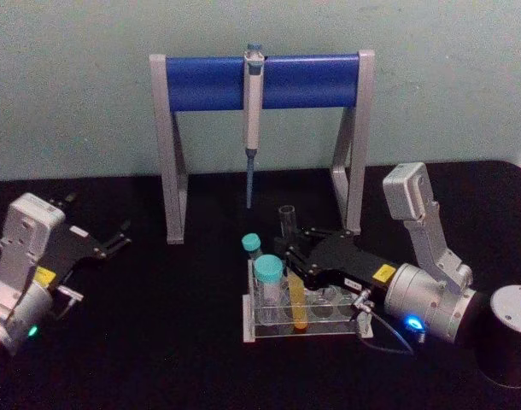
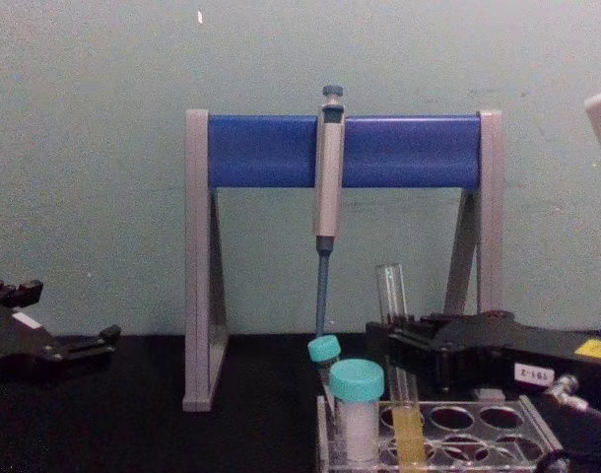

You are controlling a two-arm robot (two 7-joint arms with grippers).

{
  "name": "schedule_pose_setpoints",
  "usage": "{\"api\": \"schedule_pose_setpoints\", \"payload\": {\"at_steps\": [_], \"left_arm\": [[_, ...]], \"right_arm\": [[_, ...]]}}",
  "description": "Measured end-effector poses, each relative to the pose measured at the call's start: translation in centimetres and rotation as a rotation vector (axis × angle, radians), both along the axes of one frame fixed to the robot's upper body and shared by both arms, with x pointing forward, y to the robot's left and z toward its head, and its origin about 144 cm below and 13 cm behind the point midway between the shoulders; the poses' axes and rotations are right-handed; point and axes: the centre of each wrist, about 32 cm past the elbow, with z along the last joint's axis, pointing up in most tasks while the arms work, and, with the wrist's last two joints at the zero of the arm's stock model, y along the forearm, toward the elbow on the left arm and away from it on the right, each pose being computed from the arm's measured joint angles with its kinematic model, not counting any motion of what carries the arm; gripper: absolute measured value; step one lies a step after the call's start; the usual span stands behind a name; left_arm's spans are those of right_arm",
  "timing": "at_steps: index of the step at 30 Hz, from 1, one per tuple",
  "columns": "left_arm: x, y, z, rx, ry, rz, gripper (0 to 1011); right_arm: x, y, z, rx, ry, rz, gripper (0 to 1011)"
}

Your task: Pick up the test tube from the test tube rack, shake it, then place it back into the test tube rack.

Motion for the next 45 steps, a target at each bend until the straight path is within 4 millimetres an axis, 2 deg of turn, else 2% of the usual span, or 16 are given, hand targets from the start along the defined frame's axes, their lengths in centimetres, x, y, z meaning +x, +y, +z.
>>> {"api": "schedule_pose_setpoints", "payload": {"at_steps": [11, 34, 39, 45], "left_arm": [[0.0, 0.0, 0.0, 0.000, 0.000, 0.000, 1002], [0.0, 0.0, 0.0, 0.000, 0.000, 0.000, 1001], [0.0, 0.0, 0.0, 0.000, 0.000, 0.000, 1001], [0.0, 0.0, 0.0, 0.000, 0.000, 0.000, 1001]], "right_arm": [[-0.1, 0.0, -0.1, 0.000, -0.001, -0.001, 233], [-1.7, -0.5, -0.7, 0.066, -0.110, 0.015, 233], [-2.0, -0.8, -0.4, 0.096, -0.126, 0.008, 233], [-2.1, -1.1, 1.0, 0.130, -0.164, 0.003, 233]]}}
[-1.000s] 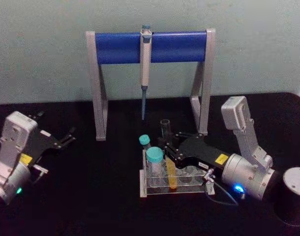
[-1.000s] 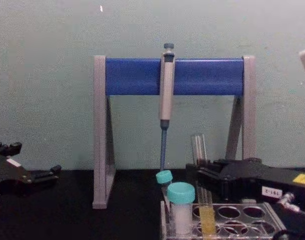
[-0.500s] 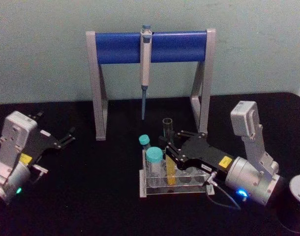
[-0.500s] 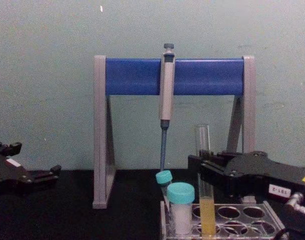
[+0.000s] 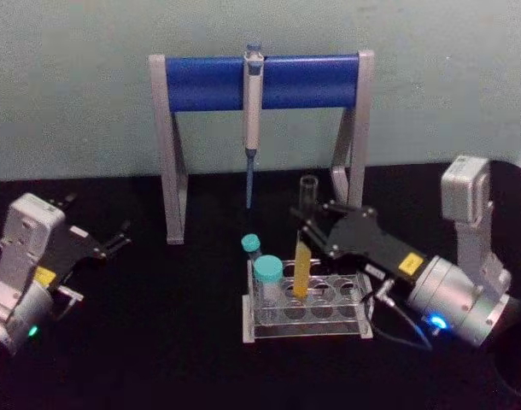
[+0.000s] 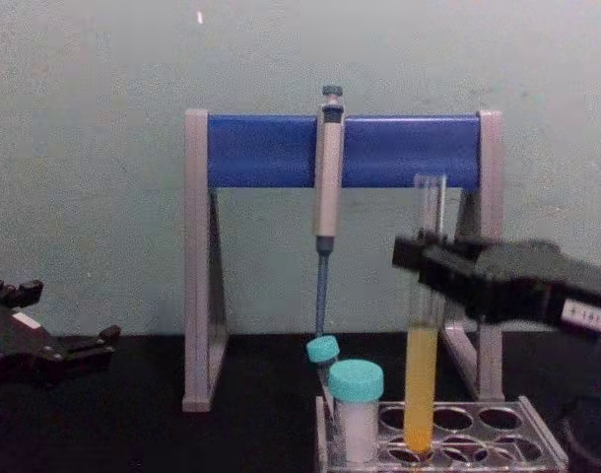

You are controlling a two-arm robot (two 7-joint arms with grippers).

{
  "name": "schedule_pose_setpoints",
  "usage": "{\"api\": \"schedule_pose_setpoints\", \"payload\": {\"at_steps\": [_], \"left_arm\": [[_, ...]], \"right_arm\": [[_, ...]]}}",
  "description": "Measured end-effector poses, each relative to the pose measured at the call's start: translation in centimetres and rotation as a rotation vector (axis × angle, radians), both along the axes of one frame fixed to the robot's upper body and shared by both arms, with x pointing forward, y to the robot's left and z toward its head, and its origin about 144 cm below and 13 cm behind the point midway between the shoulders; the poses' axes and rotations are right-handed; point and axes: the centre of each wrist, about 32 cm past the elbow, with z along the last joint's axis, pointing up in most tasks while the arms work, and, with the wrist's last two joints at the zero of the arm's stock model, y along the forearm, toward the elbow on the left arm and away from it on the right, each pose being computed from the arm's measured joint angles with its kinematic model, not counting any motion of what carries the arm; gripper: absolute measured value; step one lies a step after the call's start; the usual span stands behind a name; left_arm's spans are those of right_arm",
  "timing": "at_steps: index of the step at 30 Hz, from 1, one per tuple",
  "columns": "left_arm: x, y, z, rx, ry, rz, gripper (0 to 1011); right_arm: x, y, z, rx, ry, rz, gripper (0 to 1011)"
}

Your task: Pick up the test tube from the test tube rack, shake it, then place it back into the test tube rack.

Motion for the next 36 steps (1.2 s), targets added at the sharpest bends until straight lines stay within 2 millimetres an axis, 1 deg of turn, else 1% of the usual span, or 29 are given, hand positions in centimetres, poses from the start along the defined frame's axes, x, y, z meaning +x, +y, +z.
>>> {"api": "schedule_pose_setpoints", "payload": {"at_steps": [7, 11, 15, 17, 21, 25, 31, 36], "left_arm": [[0.0, 0.0, 0.0, 0.000, 0.000, 0.000, 1001], [0.0, 0.0, 0.0, 0.000, 0.000, 0.000, 1001], [0.0, 0.0, 0.0, 0.000, 0.000, 0.000, 1001], [0.0, 0.0, 0.0, 0.000, 0.000, 0.000, 1001], [0.0, 0.0, 0.0, 0.000, 0.000, 0.000, 1001], [0.0, 0.0, 0.0, 0.000, 0.000, 0.000, 1001], [0.0, 0.0, 0.0, 0.000, 0.000, 0.000, 1001], [0.0, 0.0, 0.0, 0.000, 0.000, 0.000, 1001]], "right_arm": [[0.8, -0.3, 2.3, 0.023, -0.064, 0.013, 232], [2.0, -0.5, 3.6, 0.014, -0.098, 0.005, 233], [3.1, -0.6, 4.2, 0.000, -0.110, -0.010, 233], [3.4, -0.6, 4.3, -0.002, -0.112, -0.012, 232], [4.4, -0.5, 4.5, -0.008, -0.108, -0.025, 233], [4.7, -0.5, 4.5, -0.008, -0.105, -0.031, 233], [4.8, -0.7, 4.6, -0.007, -0.104, -0.050, 233], [4.3, -1.4, 4.6, -0.010, -0.100, -0.085, 233]]}}
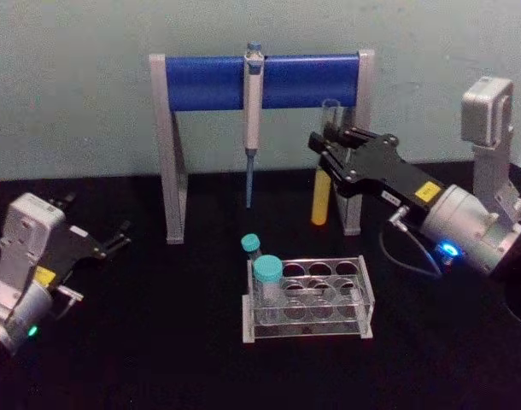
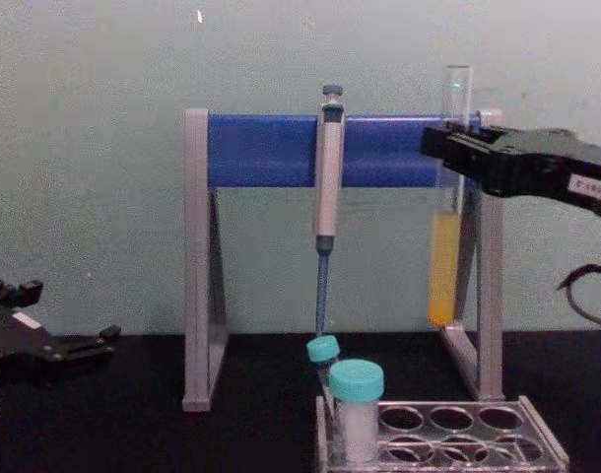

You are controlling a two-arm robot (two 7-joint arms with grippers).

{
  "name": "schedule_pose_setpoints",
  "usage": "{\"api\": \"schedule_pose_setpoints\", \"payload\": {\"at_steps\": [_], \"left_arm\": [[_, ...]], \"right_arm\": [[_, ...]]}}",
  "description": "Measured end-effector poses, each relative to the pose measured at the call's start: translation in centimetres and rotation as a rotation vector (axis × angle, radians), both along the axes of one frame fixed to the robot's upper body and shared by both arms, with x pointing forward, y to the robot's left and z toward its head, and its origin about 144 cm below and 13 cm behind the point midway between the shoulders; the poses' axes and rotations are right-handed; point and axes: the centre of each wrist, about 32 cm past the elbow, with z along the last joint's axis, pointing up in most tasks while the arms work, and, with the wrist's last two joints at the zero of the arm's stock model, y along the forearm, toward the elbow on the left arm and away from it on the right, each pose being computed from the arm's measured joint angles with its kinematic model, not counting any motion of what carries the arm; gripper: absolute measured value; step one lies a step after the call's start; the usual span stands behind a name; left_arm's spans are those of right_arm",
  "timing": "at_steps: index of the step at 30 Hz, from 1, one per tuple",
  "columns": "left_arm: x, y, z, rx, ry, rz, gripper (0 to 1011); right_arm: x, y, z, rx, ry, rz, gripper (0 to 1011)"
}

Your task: Pick up the test tube from the test tube rack, shake it, then place it back into the test tube rack.

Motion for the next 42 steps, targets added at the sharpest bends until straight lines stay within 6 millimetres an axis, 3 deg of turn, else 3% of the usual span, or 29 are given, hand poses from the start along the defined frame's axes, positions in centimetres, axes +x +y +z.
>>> {"api": "schedule_pose_setpoints", "payload": {"at_steps": [12, 20, 24, 31, 42], "left_arm": [[0.0, 0.0, 0.0, 0.000, 0.000, 0.000, 1001], [0.0, 0.0, 0.0, 0.000, 0.000, 0.000, 1001], [0.0, 0.0, 0.0, 0.000, 0.000, 0.000, 1001], [0.0, 0.0, 0.0, 0.000, 0.000, 0.000, 1001], [0.0, 0.0, 0.0, 0.000, 0.000, 0.000, 1001]], "right_arm": [[-3.6, -1.5, -0.6, -0.003, 0.028, -0.071, 233], [-5.3, -0.1, -1.2, 0.035, 0.052, -0.008, 233], [-5.0, 0.7, -1.5, 0.046, 0.058, 0.027, 233], [-2.7, 2.1, -1.7, 0.050, 0.051, 0.065, 233], [-0.9, 1.7, -1.5, 0.037, 0.037, 0.032, 232]]}}
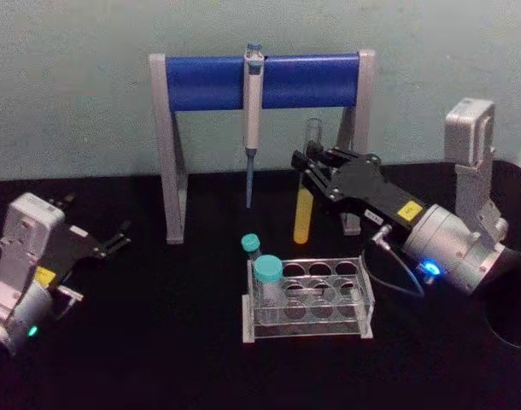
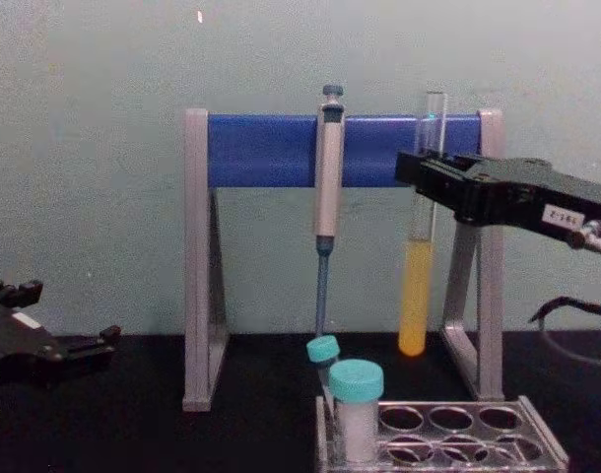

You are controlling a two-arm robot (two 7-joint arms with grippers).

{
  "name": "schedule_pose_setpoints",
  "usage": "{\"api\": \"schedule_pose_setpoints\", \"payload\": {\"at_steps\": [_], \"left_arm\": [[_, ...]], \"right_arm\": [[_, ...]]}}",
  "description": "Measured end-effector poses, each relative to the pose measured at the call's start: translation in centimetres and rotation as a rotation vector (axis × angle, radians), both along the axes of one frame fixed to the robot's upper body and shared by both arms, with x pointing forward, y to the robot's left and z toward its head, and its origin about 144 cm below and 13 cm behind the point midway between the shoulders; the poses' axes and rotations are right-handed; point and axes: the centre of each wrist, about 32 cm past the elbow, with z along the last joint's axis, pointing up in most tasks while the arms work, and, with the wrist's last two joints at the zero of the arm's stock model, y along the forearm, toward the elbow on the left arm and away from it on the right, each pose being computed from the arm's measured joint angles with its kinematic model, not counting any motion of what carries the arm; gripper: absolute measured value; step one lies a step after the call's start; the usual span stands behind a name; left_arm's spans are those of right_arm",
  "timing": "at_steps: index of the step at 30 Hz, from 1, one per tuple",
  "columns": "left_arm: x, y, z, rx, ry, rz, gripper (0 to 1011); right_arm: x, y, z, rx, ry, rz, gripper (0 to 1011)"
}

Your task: Pick up the test tube from the test tube rack, shake it, then place it back into the test tube rack.

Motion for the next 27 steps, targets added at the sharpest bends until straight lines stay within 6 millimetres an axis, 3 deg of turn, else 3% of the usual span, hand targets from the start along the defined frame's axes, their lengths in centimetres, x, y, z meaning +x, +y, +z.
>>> {"api": "schedule_pose_setpoints", "payload": {"at_steps": [15, 27], "left_arm": [[0.0, 0.0, 0.0, 0.000, 0.000, 0.000, 1002], [0.0, 0.0, 0.0, 0.000, 0.000, 0.000, 1001]], "right_arm": [[-0.3, -1.0, 0.2, -0.006, -0.007, -0.051, 232], [-3.6, -2.7, 0.2, -0.027, 0.011, -0.107, 233]]}}
